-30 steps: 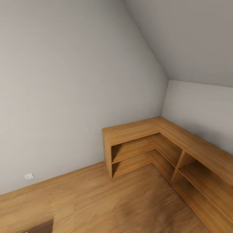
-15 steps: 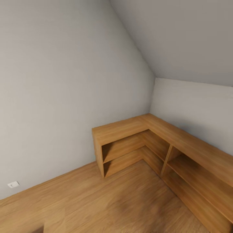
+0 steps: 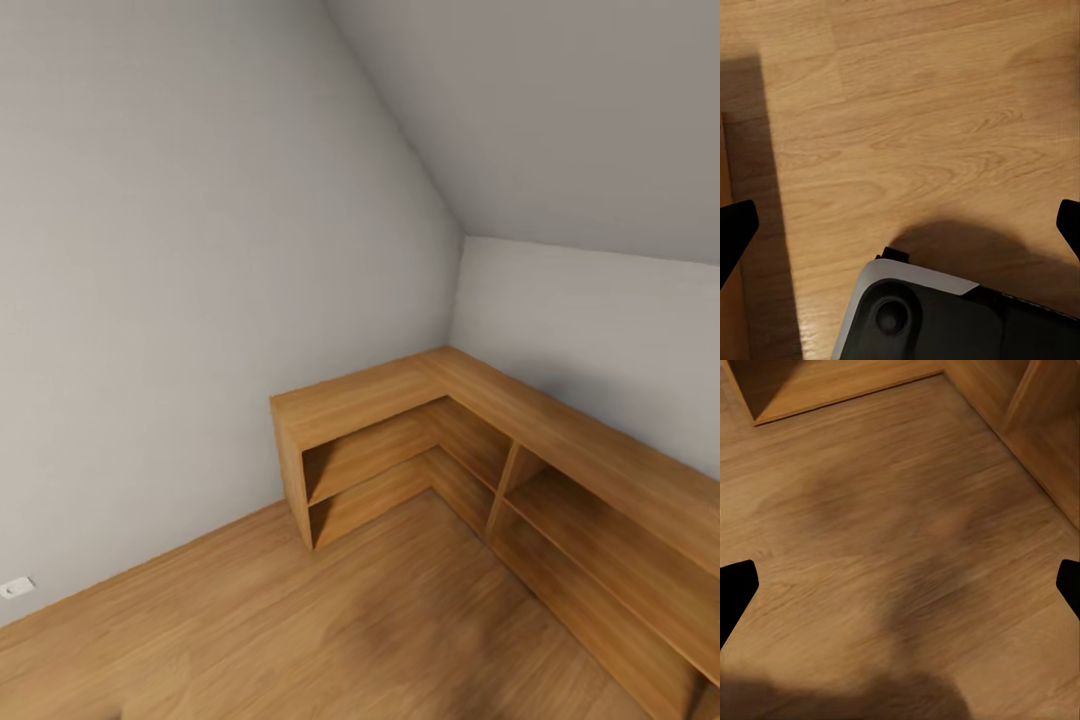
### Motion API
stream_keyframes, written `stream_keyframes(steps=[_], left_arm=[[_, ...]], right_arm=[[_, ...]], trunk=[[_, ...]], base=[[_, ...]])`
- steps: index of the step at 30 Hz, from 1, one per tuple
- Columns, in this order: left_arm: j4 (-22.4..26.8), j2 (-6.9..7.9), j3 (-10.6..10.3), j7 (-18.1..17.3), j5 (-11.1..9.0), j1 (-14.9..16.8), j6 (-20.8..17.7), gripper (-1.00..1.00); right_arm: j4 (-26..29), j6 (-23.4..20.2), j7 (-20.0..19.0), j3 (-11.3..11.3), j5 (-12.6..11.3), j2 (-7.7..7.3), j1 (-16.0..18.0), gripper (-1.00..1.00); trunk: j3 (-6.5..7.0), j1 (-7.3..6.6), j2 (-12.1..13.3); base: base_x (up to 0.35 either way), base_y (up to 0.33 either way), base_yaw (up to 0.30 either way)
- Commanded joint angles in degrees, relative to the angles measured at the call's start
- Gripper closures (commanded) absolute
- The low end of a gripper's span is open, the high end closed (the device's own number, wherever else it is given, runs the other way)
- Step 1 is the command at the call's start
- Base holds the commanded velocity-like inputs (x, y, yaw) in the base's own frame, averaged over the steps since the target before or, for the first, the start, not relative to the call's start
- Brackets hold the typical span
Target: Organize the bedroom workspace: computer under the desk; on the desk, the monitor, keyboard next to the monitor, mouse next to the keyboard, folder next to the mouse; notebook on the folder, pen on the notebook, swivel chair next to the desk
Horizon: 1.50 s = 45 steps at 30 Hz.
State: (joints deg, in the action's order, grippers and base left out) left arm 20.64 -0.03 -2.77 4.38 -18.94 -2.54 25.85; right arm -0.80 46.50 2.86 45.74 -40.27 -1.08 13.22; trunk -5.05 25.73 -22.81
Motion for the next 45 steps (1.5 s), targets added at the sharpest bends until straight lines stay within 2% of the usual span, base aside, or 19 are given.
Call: stream_keyframes(steps=[1, 14, 45], left_arm=[[0.11, 0.02, -0.30, 0.46, -0.03, -0.01, 0.08, -1.00], [0.11, 0.03, -0.30, 0.46, -0.03, -0.01, 0.08, -1.00], [0.11, 0.03, -0.30, 0.46, -0.04, -0.01, 0.08, -1.00]], right_arm=[[-0.08, 0.16, 0.30, 0.48, -0.09, 0.02, 0.05, -1.00], [-0.08, 0.17, 0.34, 0.49, -0.10, 0.02, 0.05, -1.00], [-0.08, 0.17, 0.39, 0.50, -0.16, 0.02, 0.05, -1.00]], trunk=[[-0.11, 0.05, -0.11], [0.17, 0.05, -0.11], [2.87, 0.05, -0.11]], base=[[0.181, 0.150, -0.017], [0.145, 0.085, -0.005], [0.006, 0.002, -0.004]])
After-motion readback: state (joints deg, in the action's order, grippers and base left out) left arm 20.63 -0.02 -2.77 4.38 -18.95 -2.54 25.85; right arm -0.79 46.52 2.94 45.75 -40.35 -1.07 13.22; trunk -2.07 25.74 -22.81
